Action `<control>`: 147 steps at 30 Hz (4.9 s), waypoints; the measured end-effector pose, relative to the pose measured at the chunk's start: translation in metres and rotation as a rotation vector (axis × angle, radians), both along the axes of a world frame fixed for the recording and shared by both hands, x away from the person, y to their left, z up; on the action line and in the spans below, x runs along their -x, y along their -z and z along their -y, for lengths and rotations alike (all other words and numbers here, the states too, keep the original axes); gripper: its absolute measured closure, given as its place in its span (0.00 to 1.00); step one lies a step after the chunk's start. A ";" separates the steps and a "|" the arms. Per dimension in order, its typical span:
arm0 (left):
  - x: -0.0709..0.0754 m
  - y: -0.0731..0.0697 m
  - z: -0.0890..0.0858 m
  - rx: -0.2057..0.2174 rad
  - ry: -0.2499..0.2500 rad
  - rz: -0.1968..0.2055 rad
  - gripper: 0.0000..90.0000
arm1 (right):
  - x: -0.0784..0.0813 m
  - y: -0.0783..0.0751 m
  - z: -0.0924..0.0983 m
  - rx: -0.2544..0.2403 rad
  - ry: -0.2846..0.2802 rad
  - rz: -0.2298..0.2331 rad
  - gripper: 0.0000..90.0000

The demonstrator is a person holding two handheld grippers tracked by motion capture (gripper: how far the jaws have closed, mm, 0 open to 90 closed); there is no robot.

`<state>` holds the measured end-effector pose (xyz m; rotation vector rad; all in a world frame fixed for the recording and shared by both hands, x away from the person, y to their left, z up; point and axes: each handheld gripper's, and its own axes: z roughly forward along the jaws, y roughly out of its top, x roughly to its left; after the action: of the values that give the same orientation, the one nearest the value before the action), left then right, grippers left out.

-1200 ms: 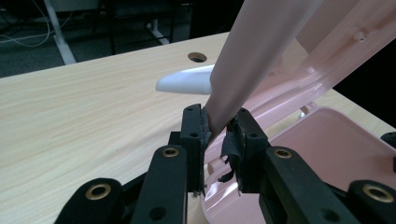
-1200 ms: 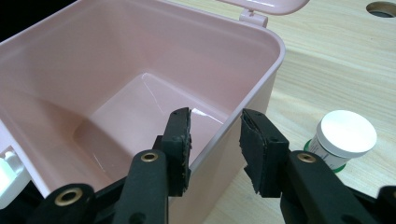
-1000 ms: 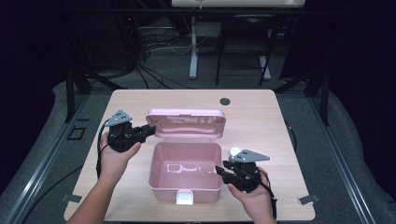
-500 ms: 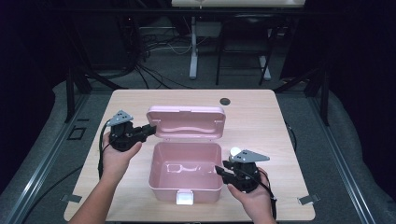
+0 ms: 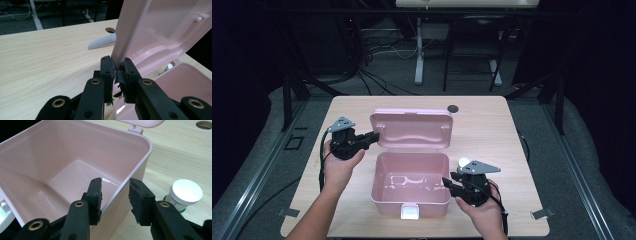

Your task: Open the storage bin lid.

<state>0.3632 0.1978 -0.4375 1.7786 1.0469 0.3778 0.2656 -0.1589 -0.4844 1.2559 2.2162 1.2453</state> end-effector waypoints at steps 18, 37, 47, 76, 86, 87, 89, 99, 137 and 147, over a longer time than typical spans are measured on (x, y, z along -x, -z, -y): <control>-0.009 0.010 0.000 0.005 0.000 -0.049 0.91 | 0.000 0.000 0.000 0.002 -0.001 0.000 0.70; -0.017 0.013 0.002 0.010 -0.035 -0.090 0.94 | 0.000 0.000 0.000 -0.001 -0.001 -0.003 0.69; -0.021 0.012 0.003 -0.010 -0.037 -0.103 0.94 | 0.000 0.000 0.000 -0.001 -0.002 -0.004 0.70; -0.031 0.017 -0.004 0.036 -0.037 -0.176 0.95 | 0.001 0.000 -0.001 0.001 -0.010 -0.003 0.70; -0.033 0.020 -0.006 0.063 -0.041 -0.194 0.95 | 0.002 0.001 -0.001 -0.001 -0.010 -0.004 0.70; -0.033 0.020 -0.006 0.066 -0.042 -0.196 0.95 | 0.001 0.001 -0.001 -0.004 -0.011 -0.002 0.70; -0.033 0.020 -0.006 0.065 -0.042 -0.198 0.95 | 0.001 0.001 -0.001 -0.003 -0.011 -0.003 0.70; -0.037 0.022 -0.008 0.080 -0.037 -0.226 0.95 | 0.001 0.001 -0.001 -0.011 -0.009 -0.002 0.70; -0.051 0.030 -0.014 0.153 -0.030 -0.347 0.94 | -0.001 0.002 0.000 -0.021 -0.015 -0.013 0.70; -0.053 0.034 -0.014 0.158 -0.039 -0.353 0.94 | -0.001 0.002 0.000 -0.021 -0.014 -0.014 0.70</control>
<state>0.4162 0.2117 -0.4720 1.7200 1.3206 -0.0005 0.2662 -0.1586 -0.4862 1.2628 2.2307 1.2715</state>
